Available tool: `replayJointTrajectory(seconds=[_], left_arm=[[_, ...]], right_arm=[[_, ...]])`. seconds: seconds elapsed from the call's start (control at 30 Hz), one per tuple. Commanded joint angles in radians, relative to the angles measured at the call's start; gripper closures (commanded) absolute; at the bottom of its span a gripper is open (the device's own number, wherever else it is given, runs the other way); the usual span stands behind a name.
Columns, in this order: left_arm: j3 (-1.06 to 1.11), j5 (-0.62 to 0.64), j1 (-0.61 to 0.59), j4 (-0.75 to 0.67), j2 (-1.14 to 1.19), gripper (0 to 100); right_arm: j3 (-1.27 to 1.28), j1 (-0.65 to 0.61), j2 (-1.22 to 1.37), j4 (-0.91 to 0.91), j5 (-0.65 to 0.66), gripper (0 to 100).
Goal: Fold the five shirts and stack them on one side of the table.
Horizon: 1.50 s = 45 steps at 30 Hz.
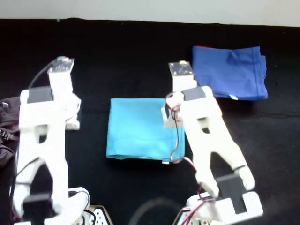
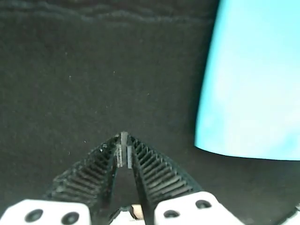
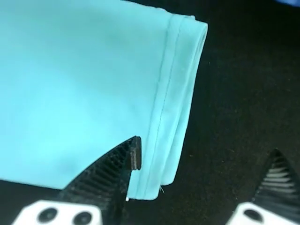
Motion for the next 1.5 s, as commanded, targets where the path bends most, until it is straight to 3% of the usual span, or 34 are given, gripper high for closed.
replayJointTrajectory(seconds=[0.0, 0.17, 0.5, 0.57, 0.7, 0.97, 1.07, 1.23, 1.47], left_arm=[[0.162, -0.025, -0.045, -0.092, -0.148, 99], [0.300, -0.031, -0.105, -0.166, -0.285, 99], [0.386, -0.031, -0.114, -0.166, -0.400, 99], [0.398, -0.031, -0.116, -0.166, -0.400, 99], [0.410, -0.031, -0.151, -0.166, -0.400, 99], [0.412, -0.072, -0.203, -0.166, -0.400, 99], [0.412, -0.072, -0.213, -0.166, -0.398, 99], [0.412, -0.072, -0.213, -0.169, -0.394, 99], [0.475, -0.072, -0.213, -0.259, -0.394, 99]], right_arm=[[-0.101, -0.010, 0.087, -0.004, -0.034, 61.2], [-0.177, -0.027, 0.223, -0.007, -0.058, 61.2], [-0.283, -0.025, 0.478, -0.007, -0.061, 61.8], [-0.300, -0.025, 0.522, -0.004, -0.061, 68.6], [-0.305, -0.025, 0.562, -0.012, -0.060, 97.5], [-0.366, 0.012, 0.558, 0.012, -0.060, 99.2], [-0.481, 0.058, 0.558, 0.074, -0.048, 99.2], [-0.840, 0.114, 0.565, 0.232, 0.147, 99.2], [-1.282, 0.168, 0.567, 0.352, 0.295, 99.3]])
